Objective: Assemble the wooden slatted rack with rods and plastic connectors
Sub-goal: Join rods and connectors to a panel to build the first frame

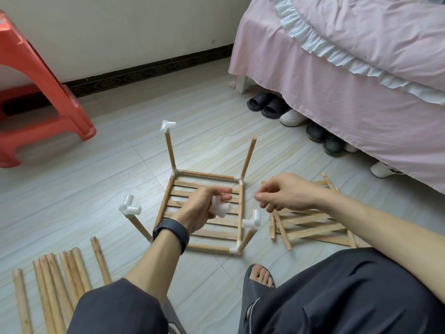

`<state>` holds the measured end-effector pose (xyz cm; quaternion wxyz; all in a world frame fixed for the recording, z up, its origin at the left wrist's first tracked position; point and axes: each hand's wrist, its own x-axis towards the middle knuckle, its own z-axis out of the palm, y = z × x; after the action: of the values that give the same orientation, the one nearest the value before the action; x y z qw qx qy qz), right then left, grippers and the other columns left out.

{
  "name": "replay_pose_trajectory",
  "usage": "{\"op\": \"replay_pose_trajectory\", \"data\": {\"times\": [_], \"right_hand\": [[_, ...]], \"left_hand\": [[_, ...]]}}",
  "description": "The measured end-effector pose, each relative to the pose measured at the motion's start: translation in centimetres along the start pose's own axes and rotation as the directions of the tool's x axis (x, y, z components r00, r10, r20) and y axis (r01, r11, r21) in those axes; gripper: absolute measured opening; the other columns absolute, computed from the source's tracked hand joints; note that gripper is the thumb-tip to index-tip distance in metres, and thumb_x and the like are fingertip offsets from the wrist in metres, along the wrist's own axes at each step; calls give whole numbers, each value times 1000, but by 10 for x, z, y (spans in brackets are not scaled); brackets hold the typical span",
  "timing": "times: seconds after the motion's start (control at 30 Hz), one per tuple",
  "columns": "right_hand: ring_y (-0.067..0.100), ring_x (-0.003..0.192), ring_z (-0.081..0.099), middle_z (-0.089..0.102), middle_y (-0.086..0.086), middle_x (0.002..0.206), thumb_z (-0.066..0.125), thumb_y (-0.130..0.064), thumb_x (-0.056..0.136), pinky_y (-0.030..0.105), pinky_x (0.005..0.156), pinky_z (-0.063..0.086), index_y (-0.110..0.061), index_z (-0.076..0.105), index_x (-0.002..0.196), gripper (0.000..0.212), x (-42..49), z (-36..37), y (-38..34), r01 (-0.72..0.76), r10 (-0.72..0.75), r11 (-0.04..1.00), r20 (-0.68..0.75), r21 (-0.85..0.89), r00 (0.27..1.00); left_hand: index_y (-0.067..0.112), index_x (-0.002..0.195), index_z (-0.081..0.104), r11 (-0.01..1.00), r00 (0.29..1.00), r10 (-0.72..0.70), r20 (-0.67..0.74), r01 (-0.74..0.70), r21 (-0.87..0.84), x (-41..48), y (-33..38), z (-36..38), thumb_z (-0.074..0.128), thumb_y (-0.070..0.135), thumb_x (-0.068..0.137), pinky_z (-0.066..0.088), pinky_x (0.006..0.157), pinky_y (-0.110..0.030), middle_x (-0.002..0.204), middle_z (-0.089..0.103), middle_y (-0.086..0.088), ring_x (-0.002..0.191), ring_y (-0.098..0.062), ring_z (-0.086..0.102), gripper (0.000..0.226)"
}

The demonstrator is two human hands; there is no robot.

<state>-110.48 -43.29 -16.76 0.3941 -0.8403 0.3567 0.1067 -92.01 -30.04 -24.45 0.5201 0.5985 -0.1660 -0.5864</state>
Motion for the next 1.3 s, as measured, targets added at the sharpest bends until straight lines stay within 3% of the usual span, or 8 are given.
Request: {"op": "replay_pose_trajectory", "data": {"times": [0.13,0.33,0.5,0.67,0.83,0.97,1.1,1.3], "right_hand": [[16,84,75,78,-1,95,64,-34,99,30,76,60,-22,71,109,18,0,-5,-10,36,-19,976,-82,214,996],[16,78,76,74,-3,103,73,-42,91,34,76,62,-29,61,125,39,0,-3,-15,132,-62,944,-230,301,971],[16,73,76,75,-3,100,75,-39,90,33,75,62,-28,61,122,37,-1,-1,-20,218,-89,918,-365,330,927],[9,69,74,76,-5,93,79,-37,87,18,67,55,-32,68,101,19,1,4,-22,285,-205,945,-386,163,899],[2,75,72,76,-11,83,71,-32,94,29,77,59,-27,79,102,12,11,5,-19,286,-239,957,-446,41,863],[9,81,74,78,-5,82,71,-28,95,39,85,60,-24,80,98,11,15,3,-13,300,-157,925,-484,233,861],[10,86,76,79,-3,90,72,-28,95,36,87,61,-22,79,109,17,14,3,-14,356,-157,869,-491,344,857],[21,92,75,79,6,97,74,-27,93,35,86,60,-22,77,113,21,19,2,-11,307,-110,820,-393,482,913]], "left_hand": [[7,121,67,962,992,124,22,-114,-248,-9,34,6,49,4,103,55,73,-24,115,74,-11,99,-19,70,26],[4,122,67,894,981,193,5,-174,-412,-17,44,22,64,10,94,60,79,-26,118,73,-13,104,-22,73,29],[7,122,69,909,976,216,-39,-215,-356,-21,45,32,70,17,87,57,84,-29,115,75,-7,104,-19,73,36],[5,118,69,882,964,258,-63,-262,-392,-23,49,40,76,19,75,58,84,-31,109,76,-10,102,-24,74,46],[12,114,74,921,955,291,-50,-294,-254,-20,50,42,75,28,84,51,88,-32,112,76,-6,105,-21,71,34],[20,118,72,950,964,241,-108,-257,-177,-13,47,30,65,33,94,51,90,-36,113,75,0,105,-20,67,27],[15,117,71,982,988,157,-3,-157,-104,-13,43,30,65,35,97,50,83,-32,109,77,-4,91,-18,66,29],[17,115,72,958,960,276,-56,-279,-62,-8,44,30,70,29,93,50,83,-31,105,78,-1,86,-11,67,25]]}}
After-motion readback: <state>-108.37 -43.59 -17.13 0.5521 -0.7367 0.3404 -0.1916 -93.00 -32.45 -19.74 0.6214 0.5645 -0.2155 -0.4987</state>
